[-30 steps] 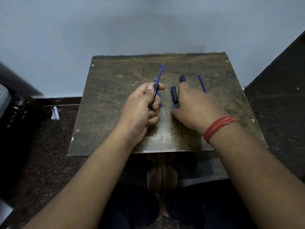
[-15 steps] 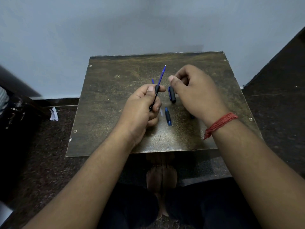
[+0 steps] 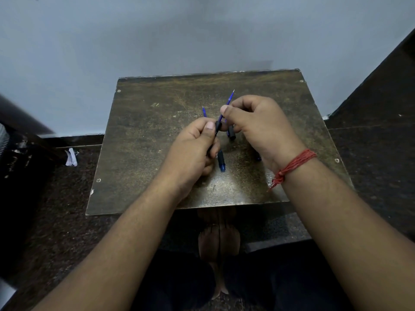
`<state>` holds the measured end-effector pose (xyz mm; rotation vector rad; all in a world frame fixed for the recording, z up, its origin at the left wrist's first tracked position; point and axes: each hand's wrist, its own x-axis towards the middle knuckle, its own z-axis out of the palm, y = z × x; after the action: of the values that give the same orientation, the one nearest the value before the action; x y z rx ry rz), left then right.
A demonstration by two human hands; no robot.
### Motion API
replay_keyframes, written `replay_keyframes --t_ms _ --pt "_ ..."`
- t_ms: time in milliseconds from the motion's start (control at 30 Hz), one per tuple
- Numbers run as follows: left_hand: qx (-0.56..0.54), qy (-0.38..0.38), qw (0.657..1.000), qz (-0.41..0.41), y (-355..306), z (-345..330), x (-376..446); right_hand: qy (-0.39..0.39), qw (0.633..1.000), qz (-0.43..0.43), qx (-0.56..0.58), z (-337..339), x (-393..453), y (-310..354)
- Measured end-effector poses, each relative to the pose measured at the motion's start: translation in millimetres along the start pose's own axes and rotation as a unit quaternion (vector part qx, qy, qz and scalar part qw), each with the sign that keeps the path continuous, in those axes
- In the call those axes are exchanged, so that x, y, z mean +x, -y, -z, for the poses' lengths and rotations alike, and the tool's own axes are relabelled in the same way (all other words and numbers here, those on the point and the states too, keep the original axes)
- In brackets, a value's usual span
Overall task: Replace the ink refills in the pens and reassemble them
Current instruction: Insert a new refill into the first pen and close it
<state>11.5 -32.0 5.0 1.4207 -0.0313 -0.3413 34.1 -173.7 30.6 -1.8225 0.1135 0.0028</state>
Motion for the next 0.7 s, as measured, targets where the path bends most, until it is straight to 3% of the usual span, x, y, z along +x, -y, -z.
replay_keyframes --t_ms 267,433,500,567,700 --pt "0.056 0.007 0.998 -0.003 2.3 1.5 -0.7 -0.137 0.988 0.007 0.077 17.7 11.1 -2.3" --pt "0.044 0.008 0.999 0.006 0.4 2.5 -1.2 -0.248 0.947 0.011 0.204 39.6 21.0 -3.0" --pt "0.036 0.007 0.999 0.010 -0.4 3.0 -1.3 -0.290 0.949 0.031 0.122 47.6 24.4 -6.8" --pt "0.029 0.007 0.999 0.013 -1.0 3.4 -1.4 -0.292 0.954 0.059 -0.039 53.4 25.6 -11.5" --pt "0.018 0.004 1.000 0.016 -0.5 4.2 -1.2 -0.184 0.940 0.031 -0.285 53.7 24.6 -23.3"
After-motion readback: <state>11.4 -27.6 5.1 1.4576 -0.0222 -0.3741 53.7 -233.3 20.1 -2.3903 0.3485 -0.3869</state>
